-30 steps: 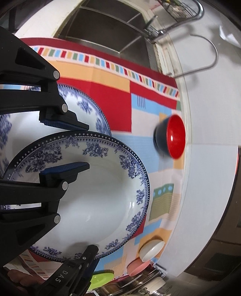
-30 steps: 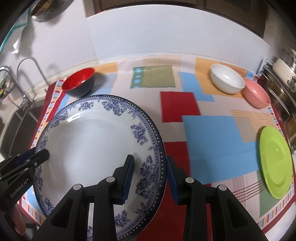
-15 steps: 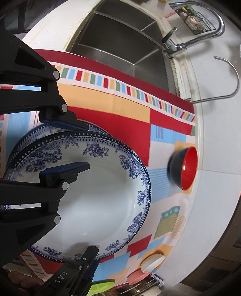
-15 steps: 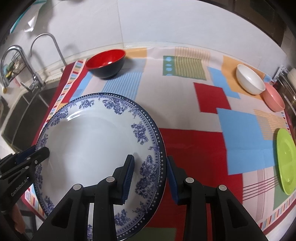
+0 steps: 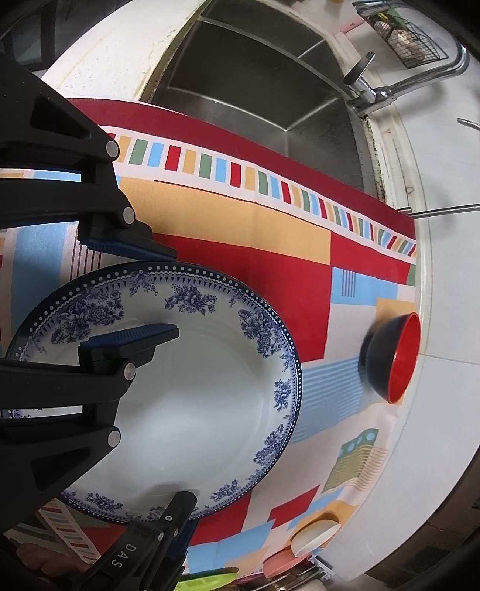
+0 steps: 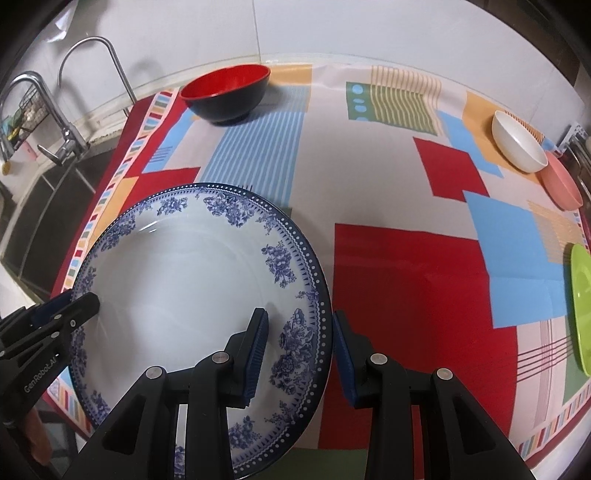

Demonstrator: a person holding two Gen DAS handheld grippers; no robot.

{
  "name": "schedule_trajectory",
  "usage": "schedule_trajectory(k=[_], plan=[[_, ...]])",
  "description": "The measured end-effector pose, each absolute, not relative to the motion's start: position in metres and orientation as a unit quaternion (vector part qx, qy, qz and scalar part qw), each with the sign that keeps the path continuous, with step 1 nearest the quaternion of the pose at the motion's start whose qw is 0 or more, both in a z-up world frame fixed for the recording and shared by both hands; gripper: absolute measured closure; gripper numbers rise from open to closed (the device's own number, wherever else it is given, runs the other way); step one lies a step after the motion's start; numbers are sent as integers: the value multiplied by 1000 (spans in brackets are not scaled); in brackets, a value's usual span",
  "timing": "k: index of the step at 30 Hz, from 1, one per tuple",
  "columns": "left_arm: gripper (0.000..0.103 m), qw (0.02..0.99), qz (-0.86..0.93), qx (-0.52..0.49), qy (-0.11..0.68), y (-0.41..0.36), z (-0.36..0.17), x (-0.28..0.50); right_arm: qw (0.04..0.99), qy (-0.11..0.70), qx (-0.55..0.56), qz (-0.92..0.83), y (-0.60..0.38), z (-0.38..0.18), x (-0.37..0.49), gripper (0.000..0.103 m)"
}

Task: Organize plates and bowls
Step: 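Open both grippers to release the plate onto the stack and withdraw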

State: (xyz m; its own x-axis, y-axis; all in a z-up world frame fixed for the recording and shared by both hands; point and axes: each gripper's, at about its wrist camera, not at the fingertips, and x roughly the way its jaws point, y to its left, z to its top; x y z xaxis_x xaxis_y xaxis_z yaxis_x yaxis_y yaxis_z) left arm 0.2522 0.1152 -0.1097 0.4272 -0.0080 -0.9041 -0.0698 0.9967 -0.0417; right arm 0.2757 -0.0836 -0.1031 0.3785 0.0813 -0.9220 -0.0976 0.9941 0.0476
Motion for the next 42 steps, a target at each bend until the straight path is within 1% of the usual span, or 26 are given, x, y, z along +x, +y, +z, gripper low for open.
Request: schedule_trajectory(k=[13,21,23,25,27,28,29,31,33,36,37,38,40,42], plan=[[68,836,8,-37,547,117,-120,259,825,563,-16,46,-78,-112,278,67],[68,834,2,-30,551,116,-122,260,823,566,-21,45,-75,-112,279,64],[65,834,1,-30,552,116,-121,261,823,566,-22,46,-76,-112,280,64],[57,837,2,-26,547,115,-119,260,822,567,-23,45,-75,-112,280,63],[51,840,7,-20,542,115,-116,261,820,569,-21,48,-76,-113,281,60],[51,842,9,-17,540,115,-114,261,820,570,-21,48,-76,-113,281,54],[50,844,10,-13,536,114,-112,261,820,571,-21,45,-76,-113,281,52],[42,847,9,-8,531,113,-107,261,823,567,-21,39,-78,-111,280,52],[41,851,5,-6,525,111,-102,261,827,561,-19,36,-80,-107,280,52],[36,858,-5,-2,514,107,-92,263,832,553,-14,40,-83,-100,277,52],[35,860,-8,0,511,106,-89,263,833,551,-12,40,-83,-99,277,50],[35,862,-11,2,507,104,-86,264,835,549,-9,40,-85,-96,276,46],[27,867,-17,10,498,99,-80,265,840,541,-3,36,-88,-91,274,42],[27,871,-26,17,490,93,-75,265,846,532,3,28,-93,-85,272,39]])
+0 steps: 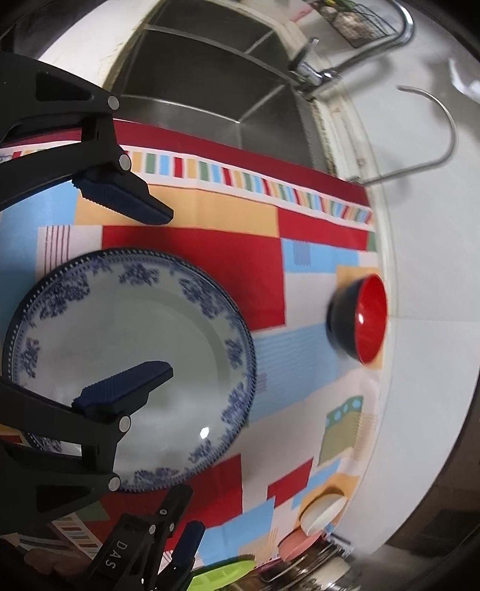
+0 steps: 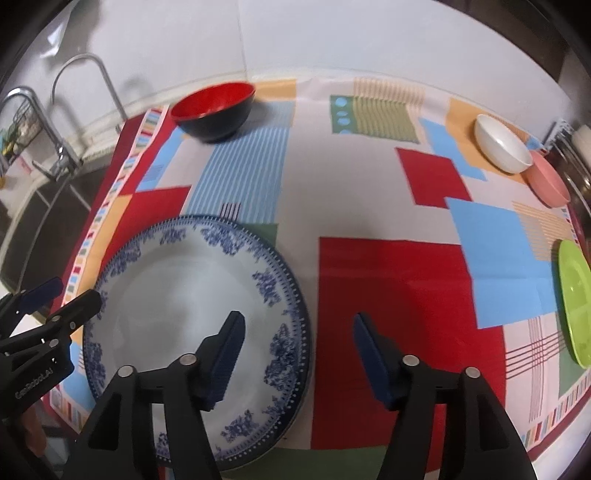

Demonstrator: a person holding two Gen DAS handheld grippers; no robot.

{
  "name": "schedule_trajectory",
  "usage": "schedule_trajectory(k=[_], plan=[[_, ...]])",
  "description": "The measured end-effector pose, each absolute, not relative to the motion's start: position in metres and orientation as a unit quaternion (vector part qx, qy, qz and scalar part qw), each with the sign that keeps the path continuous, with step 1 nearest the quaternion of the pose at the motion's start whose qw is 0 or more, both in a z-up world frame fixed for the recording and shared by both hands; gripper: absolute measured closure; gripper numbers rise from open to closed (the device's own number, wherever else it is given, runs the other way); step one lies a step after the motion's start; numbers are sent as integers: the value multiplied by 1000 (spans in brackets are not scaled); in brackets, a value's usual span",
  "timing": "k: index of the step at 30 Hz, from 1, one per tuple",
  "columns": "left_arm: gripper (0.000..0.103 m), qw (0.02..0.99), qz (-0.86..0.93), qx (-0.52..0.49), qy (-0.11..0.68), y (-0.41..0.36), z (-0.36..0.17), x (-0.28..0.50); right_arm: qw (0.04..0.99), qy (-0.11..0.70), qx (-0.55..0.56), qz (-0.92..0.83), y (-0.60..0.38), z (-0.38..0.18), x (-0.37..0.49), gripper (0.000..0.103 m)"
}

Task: Organize plates and bowls
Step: 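Open both grippers to release the plate onto the stack and withdraw, then move both grippers toward the lime-green plate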

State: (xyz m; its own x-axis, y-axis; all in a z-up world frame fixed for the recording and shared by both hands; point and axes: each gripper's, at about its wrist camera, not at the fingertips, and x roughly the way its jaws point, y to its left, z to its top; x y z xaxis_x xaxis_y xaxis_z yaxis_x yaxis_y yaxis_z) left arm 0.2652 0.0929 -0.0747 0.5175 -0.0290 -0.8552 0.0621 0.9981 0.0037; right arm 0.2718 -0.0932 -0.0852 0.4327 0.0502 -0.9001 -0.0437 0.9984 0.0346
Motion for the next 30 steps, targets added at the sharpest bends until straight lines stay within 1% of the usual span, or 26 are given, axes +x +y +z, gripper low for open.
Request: schedule_trajectory(k=[3,5,11,17,30], plan=[[20,876,-40,26,479,82,-68,267,854,520,13,17,-102,-77,267,38],[20,880,-49,30,472,73,-62,269,858,513,15,9,-109,-71,264,34],[17,887,-76,53,453,35,-50,272,873,487,21,-22,-139,-55,252,29],[16,888,-112,67,442,-15,-37,273,881,469,31,-54,-181,-39,242,29],[16,892,-199,104,393,-144,-6,272,890,421,67,-160,-309,-8,205,29]])
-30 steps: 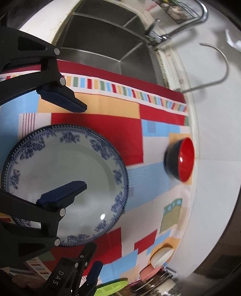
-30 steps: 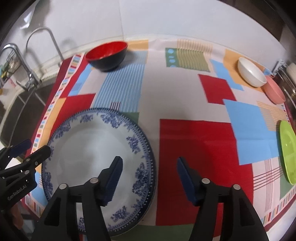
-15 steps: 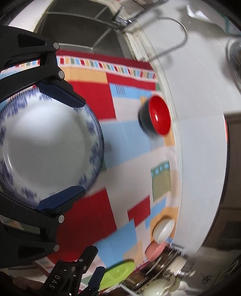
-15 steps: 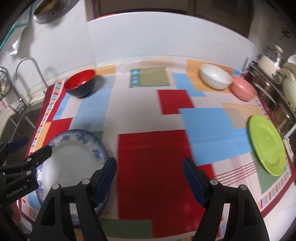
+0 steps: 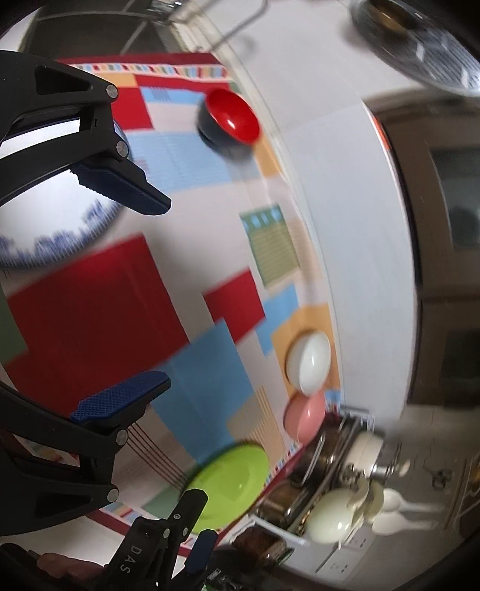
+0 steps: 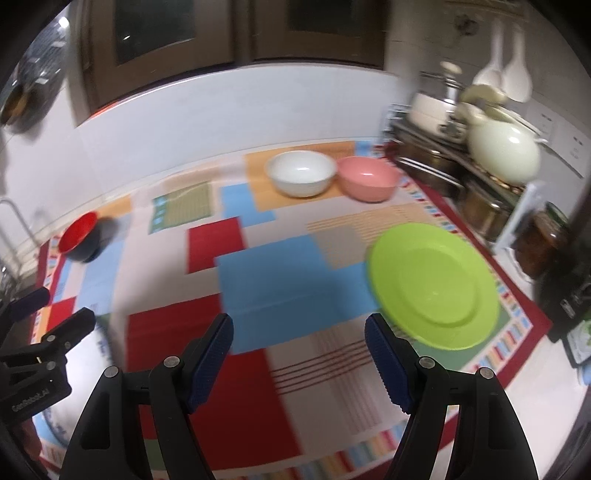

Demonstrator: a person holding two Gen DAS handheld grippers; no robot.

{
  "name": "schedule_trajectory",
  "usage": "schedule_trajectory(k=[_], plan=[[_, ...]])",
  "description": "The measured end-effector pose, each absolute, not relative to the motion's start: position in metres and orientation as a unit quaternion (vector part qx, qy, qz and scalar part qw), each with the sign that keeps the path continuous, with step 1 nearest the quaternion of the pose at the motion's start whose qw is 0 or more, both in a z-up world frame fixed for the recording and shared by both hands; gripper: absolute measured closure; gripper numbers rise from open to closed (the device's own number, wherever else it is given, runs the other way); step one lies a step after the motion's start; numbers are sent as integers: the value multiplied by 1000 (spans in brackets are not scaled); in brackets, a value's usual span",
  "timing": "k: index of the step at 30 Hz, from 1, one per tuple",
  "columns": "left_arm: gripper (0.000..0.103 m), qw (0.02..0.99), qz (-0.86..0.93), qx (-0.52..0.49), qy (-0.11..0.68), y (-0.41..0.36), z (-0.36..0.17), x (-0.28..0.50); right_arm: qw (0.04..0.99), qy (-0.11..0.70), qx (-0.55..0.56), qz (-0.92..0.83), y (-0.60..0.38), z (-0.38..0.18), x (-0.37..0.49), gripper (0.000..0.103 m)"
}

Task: Organize plates and bowls
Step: 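Move both grippers toward the lime-green plate, then close both grippers on the rim of the lime-green plate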

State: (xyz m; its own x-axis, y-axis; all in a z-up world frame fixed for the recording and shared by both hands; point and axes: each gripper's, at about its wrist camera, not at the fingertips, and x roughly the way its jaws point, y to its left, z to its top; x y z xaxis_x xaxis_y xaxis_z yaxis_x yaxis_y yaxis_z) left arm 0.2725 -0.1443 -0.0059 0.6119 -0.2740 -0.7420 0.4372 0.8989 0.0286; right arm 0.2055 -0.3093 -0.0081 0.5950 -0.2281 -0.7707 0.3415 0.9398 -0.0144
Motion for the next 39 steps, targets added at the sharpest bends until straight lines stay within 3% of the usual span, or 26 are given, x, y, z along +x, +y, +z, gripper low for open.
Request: schedule_trajectory(k=[23,39], plan=[[16,844,-339,168,381,-351,-10,291,856,385,158,-308,-489,-15,159,29],[21,807,-355,195,431,-434,-77,335,810,426,208,-345,-562,-79,181,29]])
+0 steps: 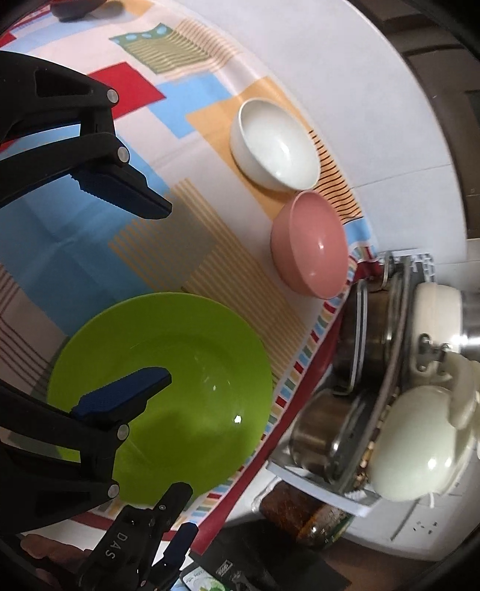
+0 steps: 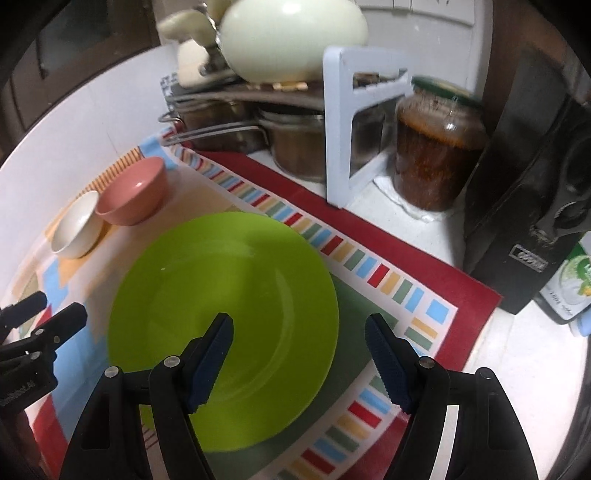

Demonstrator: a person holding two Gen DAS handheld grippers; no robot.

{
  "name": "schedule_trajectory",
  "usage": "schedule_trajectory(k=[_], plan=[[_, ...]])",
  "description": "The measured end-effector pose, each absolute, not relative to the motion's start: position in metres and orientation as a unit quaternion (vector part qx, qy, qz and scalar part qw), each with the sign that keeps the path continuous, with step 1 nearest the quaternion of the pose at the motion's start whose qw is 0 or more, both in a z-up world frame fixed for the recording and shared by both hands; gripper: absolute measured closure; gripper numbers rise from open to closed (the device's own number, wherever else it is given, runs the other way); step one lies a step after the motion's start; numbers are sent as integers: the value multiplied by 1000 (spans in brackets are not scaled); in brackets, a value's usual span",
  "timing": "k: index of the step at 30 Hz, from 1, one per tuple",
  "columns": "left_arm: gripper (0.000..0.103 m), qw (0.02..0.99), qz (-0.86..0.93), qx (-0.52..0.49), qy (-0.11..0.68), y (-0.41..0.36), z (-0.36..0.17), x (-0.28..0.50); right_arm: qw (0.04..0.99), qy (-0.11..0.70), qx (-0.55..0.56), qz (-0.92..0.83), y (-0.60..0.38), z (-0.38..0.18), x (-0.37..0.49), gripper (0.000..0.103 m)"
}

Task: Organize plates and bowls
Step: 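Close both grippers on the rim of the lime-green plate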

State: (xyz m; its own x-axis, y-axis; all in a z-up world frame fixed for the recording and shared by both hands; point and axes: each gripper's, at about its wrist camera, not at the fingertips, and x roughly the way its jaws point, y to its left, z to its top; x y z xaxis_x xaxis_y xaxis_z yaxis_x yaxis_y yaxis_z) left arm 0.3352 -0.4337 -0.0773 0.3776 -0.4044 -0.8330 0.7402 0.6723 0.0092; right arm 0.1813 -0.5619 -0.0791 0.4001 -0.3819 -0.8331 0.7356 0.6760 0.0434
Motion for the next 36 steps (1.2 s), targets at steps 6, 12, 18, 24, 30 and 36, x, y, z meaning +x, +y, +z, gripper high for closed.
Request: schedule_trajectory(k=[6,12,18,24,30,36], plan=[[24,796,-353,202,448,-446,-101,346,801,438,202,-355,-575,-97,190,29],[30,785,-357,210,460,-457,-117,351,791,450,206,-360,-585,-113,194,30],[34,779,-359,211,469,-466,-125,355,786,454,215,-359,-592,-119,192,35],[42,774,-363,209,475,-472,-128,356,784,458,224,-355,-596,-123,195,42],[59,766,-375,188,488,-474,-128,357,788,456,235,-340,-597,-123,198,54],[61,767,-374,182,489,-475,-129,356,790,455,242,-333,-597,-123,201,61]])
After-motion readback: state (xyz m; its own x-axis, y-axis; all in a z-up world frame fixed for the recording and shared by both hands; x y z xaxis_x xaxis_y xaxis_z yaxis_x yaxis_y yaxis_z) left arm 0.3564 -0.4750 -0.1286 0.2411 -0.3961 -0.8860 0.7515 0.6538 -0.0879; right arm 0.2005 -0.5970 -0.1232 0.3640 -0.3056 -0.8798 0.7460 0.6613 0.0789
